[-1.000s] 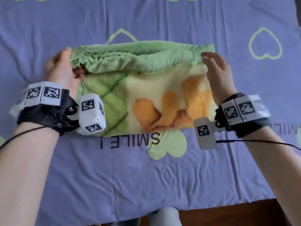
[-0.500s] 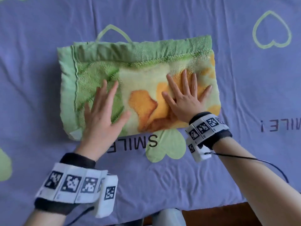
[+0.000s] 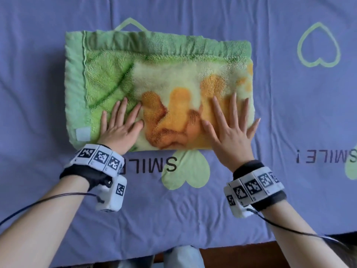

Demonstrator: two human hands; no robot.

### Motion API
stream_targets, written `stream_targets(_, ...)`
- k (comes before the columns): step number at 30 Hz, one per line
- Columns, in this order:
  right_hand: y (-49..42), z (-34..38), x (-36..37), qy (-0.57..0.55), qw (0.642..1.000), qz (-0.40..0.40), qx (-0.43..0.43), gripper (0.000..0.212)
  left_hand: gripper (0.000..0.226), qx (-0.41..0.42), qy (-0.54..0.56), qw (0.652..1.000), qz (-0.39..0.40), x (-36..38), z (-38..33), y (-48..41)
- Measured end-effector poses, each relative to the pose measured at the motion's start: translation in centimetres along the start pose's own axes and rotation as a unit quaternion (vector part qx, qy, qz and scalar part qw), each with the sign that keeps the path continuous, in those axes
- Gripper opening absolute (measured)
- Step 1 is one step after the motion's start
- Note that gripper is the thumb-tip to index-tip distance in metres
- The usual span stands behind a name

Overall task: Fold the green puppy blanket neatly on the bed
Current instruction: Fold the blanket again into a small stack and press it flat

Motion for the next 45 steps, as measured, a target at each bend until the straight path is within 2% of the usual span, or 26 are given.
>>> stream_targets(3, -0.3, -1.6, 3.2, -0.028, 0.996, 0.082, 0.034, 0.060, 0.053, -0.001, -0.012, 1.000, 0.022, 0.4, -0.4, 0.0)
stream_targets(11, -3.1, -3.2, 6.4, -0.071, 0.982, 0.170, 0.030, 0.060, 0.067, -0.042, -0.023, 0.998, 0.027, 0.2, -0.8, -0.1)
stream_targets(16, -2.8, -2.3, 5.4, -0.063, 0.989, 0.130, 0.034, 0.059, 0.067, -0.058, -0.027, 0.998, 0.008, 0.2, -0.7, -0.2)
stream_targets(20, -0.3, -0.2, 1.9, -0.026, 1.000, 0.007, -0.008, 0.059, 0.065, -0.058, -0.036, 0.998, -0.006, 1.2, -0.2, 0.4)
stream_targets(23, 2.3, 4.0, 0.1, 0.013, 0.993, -0.075, -0.084, 0.055, 0.063, -0.055, -0.037, 0.998, -0.017, 1.1, -0.2, 0.4)
stream_targets(25, 3.2, 6.6, 1.2, 0.021, 0.990, -0.050, -0.127, 0.056, 0.059, -0.052, -0.038, 0.998, -0.024, 0.6, -0.4, 0.4)
stream_targets(27, 2.8, 7.1, 2.9, 0.023, 0.993, 0.004, -0.112, 0.056, 0.057, -0.051, -0.026, 0.998, -0.017, 0.2, -0.7, 0.6)
stream_targets(30, 0.9, 6.2, 4.0, 0.034, 0.996, 0.045, -0.076, 0.057, 0.056, -0.021, -0.024, 0.999, -0.012, -0.8, -1.1, 1.5)
stream_targets(32, -0.3, 6.2, 3.7, 0.024, 0.995, 0.060, -0.073, 0.057, 0.054, -0.005, -0.068, 0.996, -0.062, -2.2, -0.2, 2.7)
stream_targets(34, -1.2, 5.8, 2.4, -0.036, 0.996, 0.063, -0.060, 0.054, 0.058, -0.035, -0.088, 0.989, -0.116, -3.4, 2.1, 4.4)
stream_targets(37, -1.4, 4.0, -1.6, -0.135, 0.991, -0.014, -0.015, 0.038, 0.061, -0.058, -0.053, 0.988, -0.133, -3.5, 4.9, 6.4)
stream_targets(39, -0.8, 2.3, -3.9, -0.119, 0.988, -0.093, 0.023, 0.029, 0.064, -0.039, -0.045, 0.985, -0.161, -4.1, 5.3, 6.8)
stream_targets(41, -0.2, 0.4, -4.9, -0.086, 0.986, -0.132, 0.062, 0.027, 0.068, -0.060, 0.002, 0.976, -0.207, -5.0, 6.5, 7.3)
stream_targets(43, 0.1, -1.4, -4.6, -0.083, 0.984, -0.118, 0.102, 0.041, 0.076, -0.111, 0.099, 0.964, -0.222, -5.3, 8.6, 7.3)
stream_targets(45, 0.2, -2.8, -3.2, -0.109, 0.983, -0.066, 0.135, 0.063, 0.087, -0.147, 0.231, 0.945, -0.178, -4.4, 10.1, 6.4)
Point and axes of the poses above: each hand's wrist, its own y-axis away from the middle knuckle, its own x-axis out of the palm, z = x × y, the point moved 10 cm from there along -y, towards the middle knuckle, and after that the axes turned 4 degrees about -z, right-handed, at the moved point
